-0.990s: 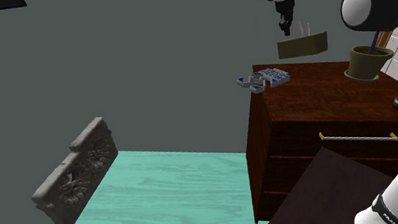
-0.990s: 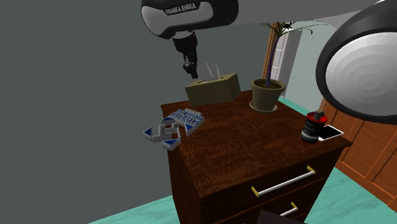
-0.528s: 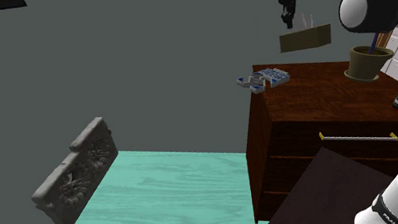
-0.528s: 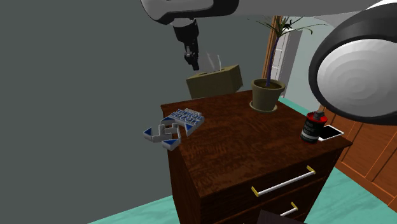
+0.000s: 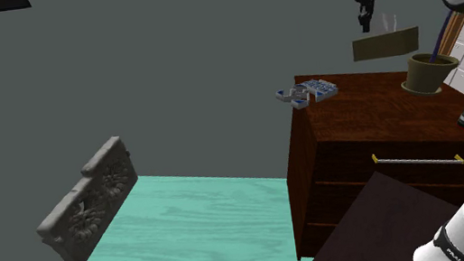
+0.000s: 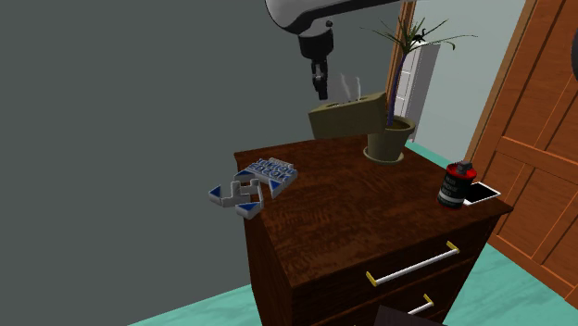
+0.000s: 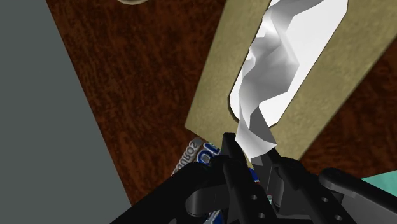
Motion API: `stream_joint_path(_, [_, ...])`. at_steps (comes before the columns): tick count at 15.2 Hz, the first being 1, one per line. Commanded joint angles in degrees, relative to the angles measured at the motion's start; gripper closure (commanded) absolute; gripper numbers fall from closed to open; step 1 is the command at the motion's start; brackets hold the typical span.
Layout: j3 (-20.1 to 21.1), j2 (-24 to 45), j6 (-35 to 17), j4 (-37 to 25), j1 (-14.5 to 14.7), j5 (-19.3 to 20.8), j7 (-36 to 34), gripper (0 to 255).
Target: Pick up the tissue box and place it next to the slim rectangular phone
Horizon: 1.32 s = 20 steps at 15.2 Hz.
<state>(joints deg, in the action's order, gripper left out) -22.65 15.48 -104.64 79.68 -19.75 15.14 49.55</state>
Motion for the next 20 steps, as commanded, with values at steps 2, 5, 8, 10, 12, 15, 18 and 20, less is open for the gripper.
stream_joint_path(2, [-1.16, -2.98, -2.42, 4.27, -1.62, 0.44, 2.51, 255])
stream_joint_path(5, [-2.41, -5.71, -4.57, 8.01, -3.32, 0.82, 5.17, 255])
stream_joint_path(8, [-3.76, -7.89, -6.51, 10.94, -5.16, 0.95, 8.11, 255])
stream_joint_path(10, [-4.71, -9.04, -7.70, 12.49, -6.46, 0.88, 10.24, 255])
stream_joint_path(12, [-5.72, -9.94, -8.81, 13.73, -7.80, 0.66, 12.50, 255])
stream_joint_path(15, [-7.34, -10.84, -10.37, 15.04, -9.85, 0.03, 16.14, 255])
stream_joint_path(18, [-9.05, -11.17, -11.78, 15.70, -12.00, -1.04, 20.09, 255])
stream_joint_path(20, [-10.20, -11.07, -12.63, 15.79, -13.51, -2.02, 22.91, 255])
